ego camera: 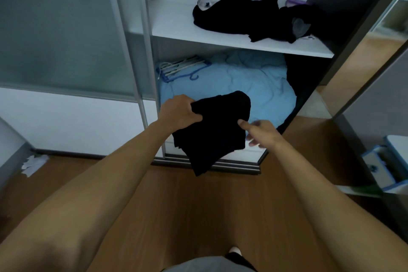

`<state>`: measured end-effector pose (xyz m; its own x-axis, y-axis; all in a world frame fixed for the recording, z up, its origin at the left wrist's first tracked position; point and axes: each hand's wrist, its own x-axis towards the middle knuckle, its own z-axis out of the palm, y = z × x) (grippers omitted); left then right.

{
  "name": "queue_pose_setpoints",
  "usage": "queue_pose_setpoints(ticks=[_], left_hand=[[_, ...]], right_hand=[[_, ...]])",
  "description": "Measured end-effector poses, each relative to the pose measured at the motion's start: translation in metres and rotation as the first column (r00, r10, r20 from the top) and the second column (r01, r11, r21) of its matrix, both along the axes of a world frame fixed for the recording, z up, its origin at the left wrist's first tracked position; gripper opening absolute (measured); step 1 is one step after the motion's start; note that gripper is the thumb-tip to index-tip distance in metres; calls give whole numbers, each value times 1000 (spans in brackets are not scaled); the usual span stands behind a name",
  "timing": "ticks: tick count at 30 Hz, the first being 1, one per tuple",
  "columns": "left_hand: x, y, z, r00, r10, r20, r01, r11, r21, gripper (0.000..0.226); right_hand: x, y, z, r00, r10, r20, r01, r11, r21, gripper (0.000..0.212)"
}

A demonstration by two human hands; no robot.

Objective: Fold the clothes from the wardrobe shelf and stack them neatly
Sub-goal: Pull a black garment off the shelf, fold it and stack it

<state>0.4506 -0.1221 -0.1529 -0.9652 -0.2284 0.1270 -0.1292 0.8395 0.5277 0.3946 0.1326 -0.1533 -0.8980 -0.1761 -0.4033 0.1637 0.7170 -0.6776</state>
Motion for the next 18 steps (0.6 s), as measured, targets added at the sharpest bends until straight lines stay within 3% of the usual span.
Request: queue_pose_setpoints(ticks=[2,3,4,6,8,10,16,18], left_hand=[[-9,-2,11,997,26,-77,-27,1000,-14,28],[-13,-2,19,993,31,-112,-34,999,-18,28],[-16,-3,27,989,28,-143,-31,999,-20,27],[-23,-3,44,978,1,-210,-5,1000,-19,23],[-29,-2,60,954,-54,-295,37,997,-62,19],[-40,-1,74,915,-109,-389,63,990,-130,27],[-98,-30,101,830,-229,-509,70,947,-313,28],[-124,-44,107,819,-256,-514,72,934,-350,26]], right_hand=[[-1,3,-5,904,85,419,-39,992,-116,98],[-7,3,-9,837,126,533,21,965,-261,108],[-17,1,-10,789,160,593,128,901,-414,116],[-43,-7,-2,744,201,637,366,675,-640,127],[-71,-19,18,744,240,624,486,447,-751,124],[-97,-31,42,780,299,549,457,326,-827,109],[-170,-78,104,934,240,264,214,216,-953,35],[-198,-95,111,955,175,241,197,233,-952,11]])
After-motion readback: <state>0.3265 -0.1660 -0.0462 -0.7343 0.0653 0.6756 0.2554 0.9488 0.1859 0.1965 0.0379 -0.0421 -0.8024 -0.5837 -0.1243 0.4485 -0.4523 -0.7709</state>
